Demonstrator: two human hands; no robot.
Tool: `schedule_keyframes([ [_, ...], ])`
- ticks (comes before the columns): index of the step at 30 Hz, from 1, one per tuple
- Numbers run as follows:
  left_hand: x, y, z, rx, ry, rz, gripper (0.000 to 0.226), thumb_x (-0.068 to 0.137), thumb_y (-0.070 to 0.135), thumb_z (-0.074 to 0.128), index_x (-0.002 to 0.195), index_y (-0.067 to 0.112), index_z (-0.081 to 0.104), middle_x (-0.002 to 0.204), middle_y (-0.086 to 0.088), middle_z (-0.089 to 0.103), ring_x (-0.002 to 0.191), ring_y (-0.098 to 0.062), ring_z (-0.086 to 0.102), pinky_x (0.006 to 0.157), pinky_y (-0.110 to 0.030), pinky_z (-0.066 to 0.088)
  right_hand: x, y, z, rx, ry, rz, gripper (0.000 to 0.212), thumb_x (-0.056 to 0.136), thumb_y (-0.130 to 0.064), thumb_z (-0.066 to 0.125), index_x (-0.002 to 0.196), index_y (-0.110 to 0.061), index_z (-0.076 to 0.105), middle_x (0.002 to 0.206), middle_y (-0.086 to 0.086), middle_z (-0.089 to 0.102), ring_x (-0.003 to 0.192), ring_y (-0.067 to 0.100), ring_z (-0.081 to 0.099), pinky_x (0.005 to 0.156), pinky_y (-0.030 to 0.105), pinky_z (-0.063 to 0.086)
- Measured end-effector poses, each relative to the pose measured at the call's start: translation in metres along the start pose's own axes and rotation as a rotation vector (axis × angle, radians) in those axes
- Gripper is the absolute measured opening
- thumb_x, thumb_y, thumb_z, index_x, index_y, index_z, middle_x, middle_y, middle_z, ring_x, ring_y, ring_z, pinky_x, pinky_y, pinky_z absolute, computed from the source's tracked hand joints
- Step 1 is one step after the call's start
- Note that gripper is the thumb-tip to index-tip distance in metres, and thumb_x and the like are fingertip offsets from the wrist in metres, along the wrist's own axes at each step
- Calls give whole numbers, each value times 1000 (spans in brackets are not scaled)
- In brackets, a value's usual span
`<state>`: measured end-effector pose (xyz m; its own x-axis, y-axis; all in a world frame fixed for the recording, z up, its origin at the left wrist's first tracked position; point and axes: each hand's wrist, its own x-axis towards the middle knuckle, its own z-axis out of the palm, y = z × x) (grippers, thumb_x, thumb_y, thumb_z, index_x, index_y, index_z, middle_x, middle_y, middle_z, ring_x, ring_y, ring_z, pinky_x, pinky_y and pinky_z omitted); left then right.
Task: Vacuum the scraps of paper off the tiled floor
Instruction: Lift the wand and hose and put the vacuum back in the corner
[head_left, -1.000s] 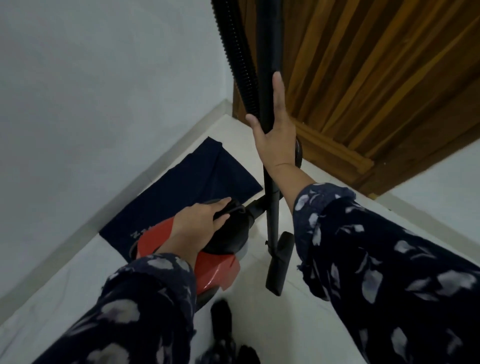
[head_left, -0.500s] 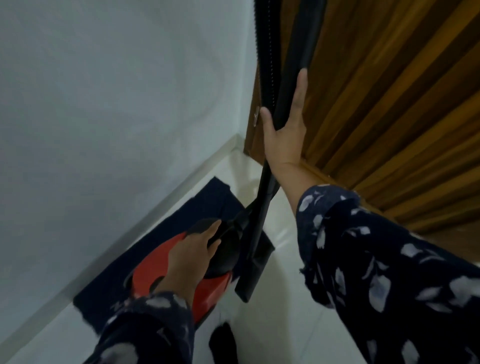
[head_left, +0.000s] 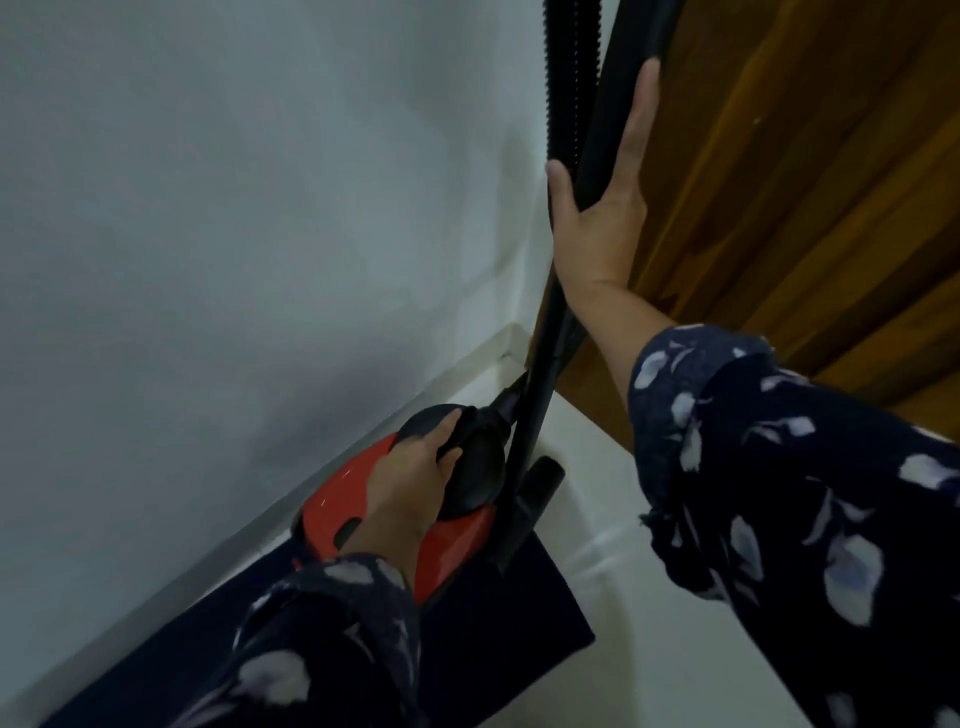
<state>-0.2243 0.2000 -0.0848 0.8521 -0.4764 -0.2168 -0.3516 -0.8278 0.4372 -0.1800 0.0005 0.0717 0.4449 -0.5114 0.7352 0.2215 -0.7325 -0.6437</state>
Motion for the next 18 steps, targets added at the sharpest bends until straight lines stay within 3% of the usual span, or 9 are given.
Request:
schedule_keyframes([
  [3, 32, -12, 29, -91, 16, 2, 54, 104, 31, 44, 154, 41, 27, 128, -8, 65, 114, -31, 59, 87, -35, 48, 9, 22, 12, 25, 4, -41, 90, 93, -15, 55, 136, -64, -7, 158, 4, 14, 142, 11, 25, 119, 36, 26],
  [6, 55, -28, 57, -147, 54, -6, 54, 103, 29, 47, 153, 41, 29, 128, -9, 66, 114, -31, 61, 89, -36, 50, 17, 40, 23, 73, -37, -46, 78, 91, -9, 57, 153, -21, 10, 159, 7, 19, 142, 13, 26, 118, 27, 21],
  [8, 67, -38, 74, -156, 64, -5, 54, 103, 29, 47, 153, 42, 30, 131, -7, 65, 117, -30, 60, 90, -33, 48, 22, 47, 26, 94, -39, -53, 77, 90, -7, 58, 152, -7, 12, 159, 9, 20, 142, 17, 26, 117, 20, 20],
  [11, 77, -54, 96, -148, 56, 5, 55, 102, 29, 49, 151, 44, 31, 135, -5, 63, 121, -28, 58, 94, -31, 47, 22, 53, 29, 95, -8, -66, 77, 90, -4, 59, 152, -6, 12, 158, 8, 21, 135, 9, 22, 101, -6, 12],
  [15, 86, -68, 112, -173, 124, 48, 56, 100, 29, 53, 149, 47, 34, 130, -6, 67, 118, -27, 62, 97, -32, 49, 21, 54, 29, 116, -11, -47, 80, 91, -7, 60, 153, -20, 11, 158, -4, 22, 136, 1, 22, 102, 1, 10],
  [18, 94, -72, 113, -152, 148, 53, 56, 100, 33, 52, 150, 47, 30, 133, -6, 65, 121, -27, 60, 98, -30, 48, 20, 58, 31, 91, -1, -44, 82, 90, -8, 61, 153, -26, 11, 157, -9, 25, 125, -14, 22, 105, 6, 12],
])
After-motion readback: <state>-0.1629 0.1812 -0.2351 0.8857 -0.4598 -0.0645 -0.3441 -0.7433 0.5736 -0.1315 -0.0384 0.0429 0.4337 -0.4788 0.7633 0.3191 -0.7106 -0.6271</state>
